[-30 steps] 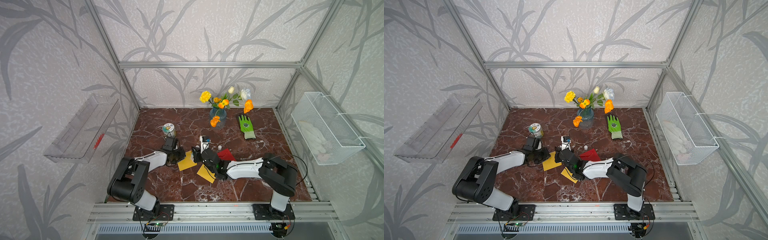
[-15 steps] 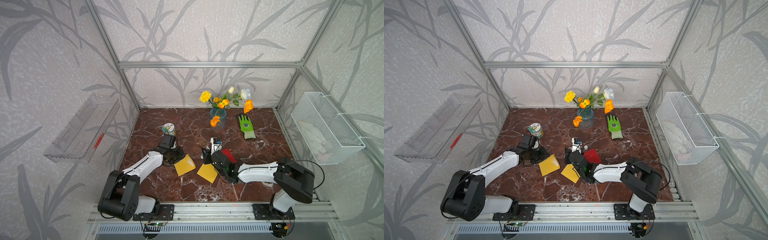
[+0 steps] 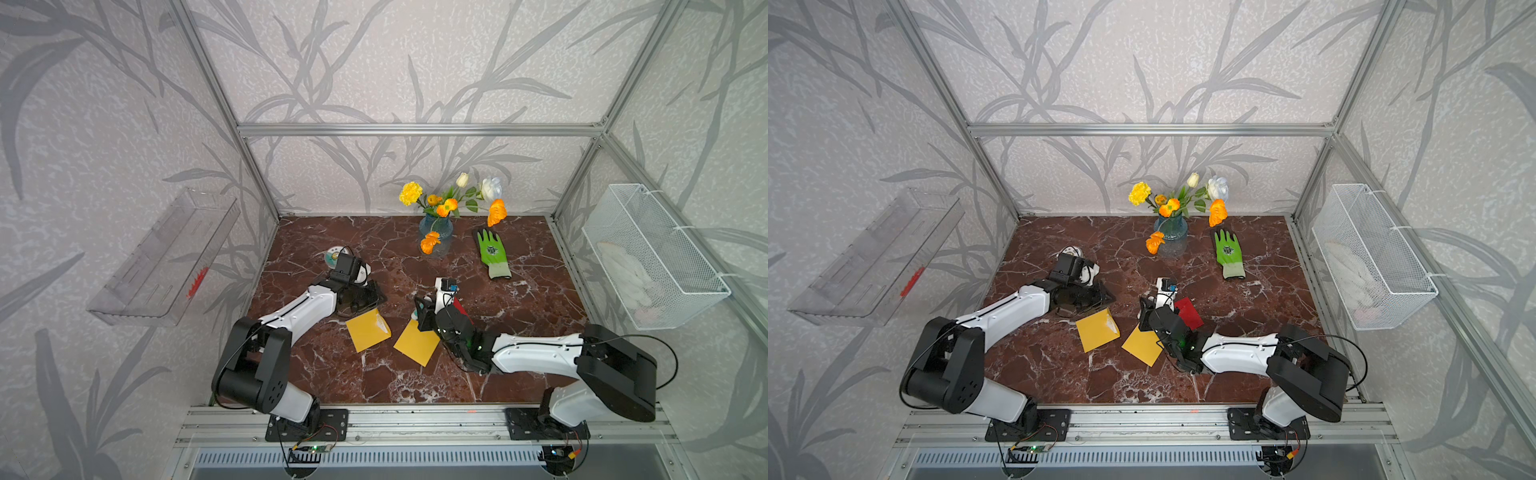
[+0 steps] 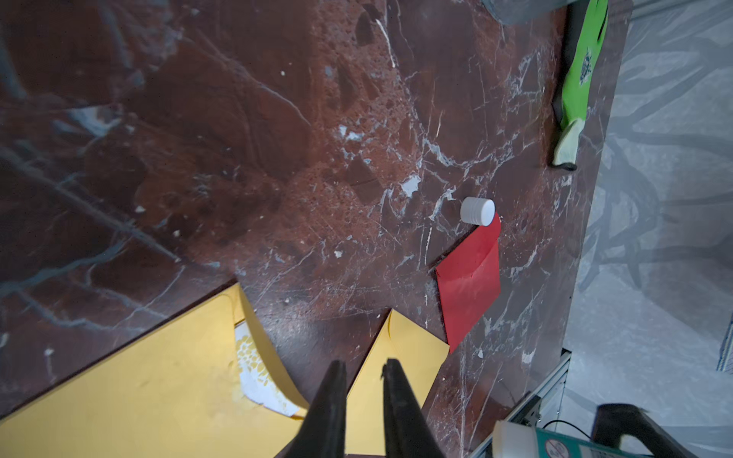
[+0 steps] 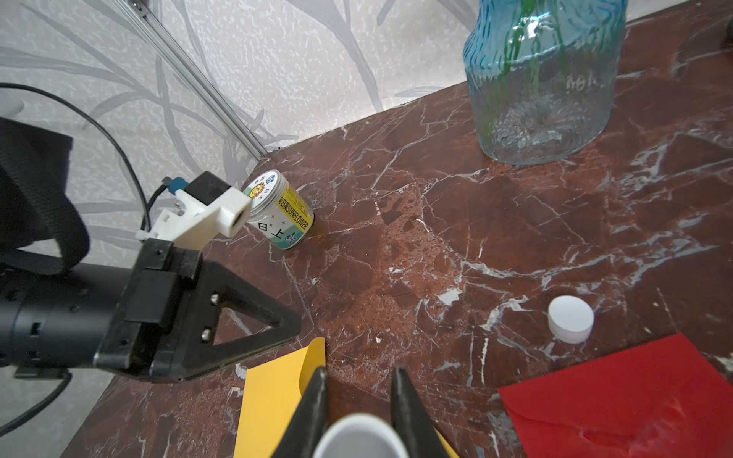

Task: Seal the envelope with a glue stick
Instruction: Seal the envelope at the center of the board.

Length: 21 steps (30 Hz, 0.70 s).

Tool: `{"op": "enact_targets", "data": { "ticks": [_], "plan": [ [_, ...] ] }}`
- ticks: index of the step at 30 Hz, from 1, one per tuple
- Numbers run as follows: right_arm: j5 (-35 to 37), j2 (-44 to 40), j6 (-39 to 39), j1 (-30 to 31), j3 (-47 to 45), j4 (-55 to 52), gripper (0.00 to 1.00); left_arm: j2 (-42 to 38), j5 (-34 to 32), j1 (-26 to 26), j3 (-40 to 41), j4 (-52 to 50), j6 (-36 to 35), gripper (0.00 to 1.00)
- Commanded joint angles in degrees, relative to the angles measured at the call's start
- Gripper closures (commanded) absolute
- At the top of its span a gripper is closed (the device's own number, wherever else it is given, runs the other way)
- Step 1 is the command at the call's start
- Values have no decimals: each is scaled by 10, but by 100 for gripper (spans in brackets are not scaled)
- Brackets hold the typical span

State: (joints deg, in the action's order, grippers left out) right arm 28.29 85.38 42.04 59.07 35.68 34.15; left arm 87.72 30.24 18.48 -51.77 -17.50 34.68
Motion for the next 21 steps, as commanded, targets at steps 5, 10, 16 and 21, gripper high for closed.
{"op": "enact_targets", "data": {
  "ticks": [5,10,16,21],
  "plan": [
    [27,-36,20,-1,-27,-29,100,32,-54,41,-15,-48,-81,83],
    [28,-37,23,-1,-31,-34,100,20,-86,58,5,-63,-86,84],
    [24,-33,29,-1,-29,-43,100,-5,-109,63,27,-67,-84,84],
    [16,-24,30,0,-26,-46,100,-5,-123,63,33,-76,-84,84]
  ]
}}
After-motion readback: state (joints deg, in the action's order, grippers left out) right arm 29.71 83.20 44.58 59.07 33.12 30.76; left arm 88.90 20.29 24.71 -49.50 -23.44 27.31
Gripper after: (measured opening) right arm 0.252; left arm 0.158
